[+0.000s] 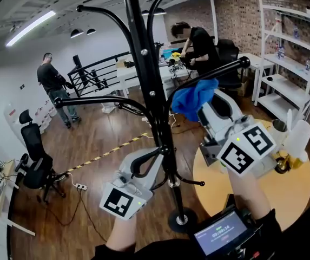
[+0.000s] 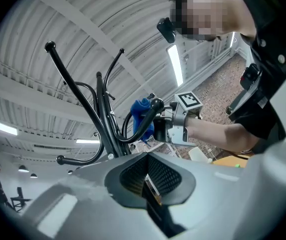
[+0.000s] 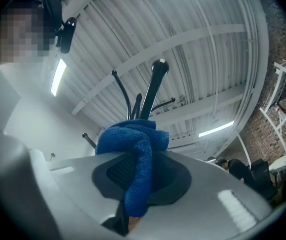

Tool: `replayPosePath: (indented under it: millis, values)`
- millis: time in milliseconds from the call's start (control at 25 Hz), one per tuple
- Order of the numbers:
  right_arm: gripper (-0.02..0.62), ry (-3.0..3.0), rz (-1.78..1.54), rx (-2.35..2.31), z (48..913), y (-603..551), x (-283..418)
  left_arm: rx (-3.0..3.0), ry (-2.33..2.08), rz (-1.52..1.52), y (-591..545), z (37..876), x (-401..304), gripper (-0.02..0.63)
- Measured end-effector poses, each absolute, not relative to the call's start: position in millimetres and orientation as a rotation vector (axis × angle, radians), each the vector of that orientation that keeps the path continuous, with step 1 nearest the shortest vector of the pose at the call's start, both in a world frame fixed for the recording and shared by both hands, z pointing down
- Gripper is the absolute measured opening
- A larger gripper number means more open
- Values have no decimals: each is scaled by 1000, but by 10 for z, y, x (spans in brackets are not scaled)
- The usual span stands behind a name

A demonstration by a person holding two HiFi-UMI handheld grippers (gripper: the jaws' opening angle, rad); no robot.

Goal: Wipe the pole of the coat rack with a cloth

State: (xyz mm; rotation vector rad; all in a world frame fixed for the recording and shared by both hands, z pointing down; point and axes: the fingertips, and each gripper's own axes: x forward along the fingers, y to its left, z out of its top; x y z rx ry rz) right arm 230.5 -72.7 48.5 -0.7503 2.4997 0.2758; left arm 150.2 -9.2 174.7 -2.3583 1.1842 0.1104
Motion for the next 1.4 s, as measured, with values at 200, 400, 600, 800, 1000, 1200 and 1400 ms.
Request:
replayPosePath:
  millis: [200, 400, 600, 800, 1000, 1200, 1400]
  values:
    - [52, 2692, 406, -831, 946, -804, 1792, -2394, 1184, 116, -55, 1858, 1471, 3]
    - [51, 2895, 370, -904, 1576, -954, 1638, -2420, 1189, 122, -30, 1968, 1393, 3]
    - [51, 3210, 342, -958, 2527, -987, 1641, -2458, 1176, 122, -46, 2069, 1431, 3]
    - [52, 3481, 234, -910, 3428, -791, 1594, -2489, 1170, 127, -41, 2184, 1409, 3]
    - [52, 3626, 235, -1005, 3959, -776, 1589, -2515, 1151, 126, -58, 2253, 1456, 3]
    - [52, 3819, 215, -1089, 4467, -741, 1728, -2535, 1135, 137, -37, 2293, 1406, 3]
    - [52, 3796, 135, -1155, 4412, -699, 1964, -2551, 1114, 149, -95, 2309, 1436, 3]
